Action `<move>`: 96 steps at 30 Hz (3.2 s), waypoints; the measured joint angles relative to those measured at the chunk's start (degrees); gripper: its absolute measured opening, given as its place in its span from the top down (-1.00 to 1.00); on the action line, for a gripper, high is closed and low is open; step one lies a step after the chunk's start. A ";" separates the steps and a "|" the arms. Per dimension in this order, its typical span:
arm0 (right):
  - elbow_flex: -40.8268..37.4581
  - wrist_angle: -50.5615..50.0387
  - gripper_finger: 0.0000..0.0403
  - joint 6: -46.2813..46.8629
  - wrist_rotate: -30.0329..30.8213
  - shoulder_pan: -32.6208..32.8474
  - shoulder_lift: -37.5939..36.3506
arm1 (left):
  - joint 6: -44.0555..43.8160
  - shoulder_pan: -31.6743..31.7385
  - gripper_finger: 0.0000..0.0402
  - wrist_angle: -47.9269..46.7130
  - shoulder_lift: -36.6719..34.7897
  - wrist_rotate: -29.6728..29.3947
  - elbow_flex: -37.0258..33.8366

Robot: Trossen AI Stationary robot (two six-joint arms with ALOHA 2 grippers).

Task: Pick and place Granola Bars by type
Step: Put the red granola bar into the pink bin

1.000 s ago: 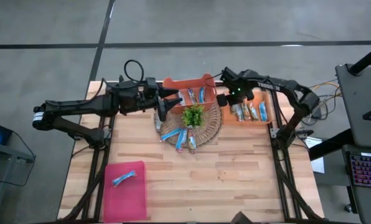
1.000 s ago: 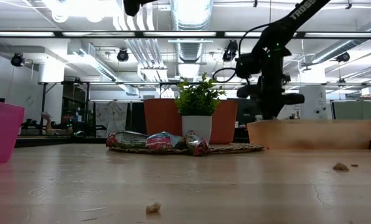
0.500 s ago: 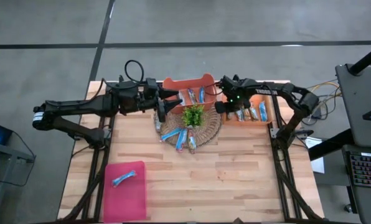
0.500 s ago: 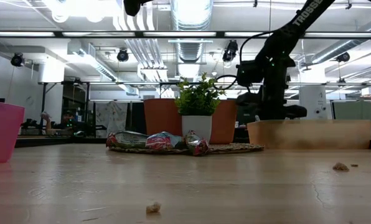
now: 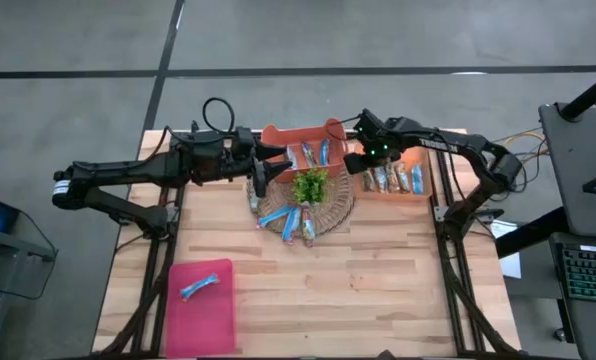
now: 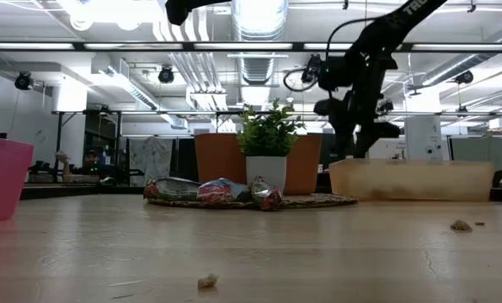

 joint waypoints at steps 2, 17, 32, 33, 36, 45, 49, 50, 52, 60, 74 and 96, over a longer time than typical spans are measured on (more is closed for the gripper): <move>1.13 -1.37 0.06 -1.74 -0.09 0.05 -1.03 | -0.65 0.00 -0.04 -0.48 -0.02 0.00 -0.02; 2.75 -1.09 0.04 -9.36 -0.13 0.66 -11.81 | -1.51 -0.46 -0.04 -0.97 -0.81 0.56 -0.02; -12.90 17.74 0.03 -18.29 -0.15 11.90 -43.96 | -2.19 -0.55 -0.04 -2.53 -0.78 1.22 -0.02; -14.47 18.55 0.03 -17.60 -0.11 12.63 -46.31 | -1.99 -0.55 -0.04 -2.52 -0.76 1.22 -0.02; -18.82 19.59 0.03 -16.51 -0.15 14.89 -52.53 | -1.42 -0.55 -0.04 -2.54 -0.70 0.97 -0.02; -30.84 27.39 0.03 -16.77 -0.17 22.85 -65.92 | -1.62 -0.55 -0.04 -2.58 -0.68 -1.51 -0.02; -36.26 29.46 0.03 -17.23 -0.17 25.47 -71.07 | -3.87 -0.55 -0.04 -2.59 -0.68 -1.53 -0.04; -37.58 29.50 0.03 -17.19 -0.16 25.78 -72.32 | -4.29 -0.55 -0.04 -2.59 -0.68 -1.53 -0.04; -40.25 29.61 0.03 -16.84 -0.11 26.06 -74.76 | -4.51 -0.65 -0.04 -2.58 -0.68 -1.55 -0.04; -49.69 37.46 0.03 -15.56 -1.74 27.51 -85.23 | -4.96 -0.75 -0.04 -2.39 -0.68 -2.04 -0.71; -58.49 38.15 0.03 -12.34 5.99 27.79 -92.61 | -7.89 -0.96 -0.04 -0.68 -0.61 -2.02 -3.96; -63.28 44.89 0.03 -14.02 8.94 27.77 -89.80 | -11.99 -1.00 -0.04 -6.85 -0.48 -22.10 -5.91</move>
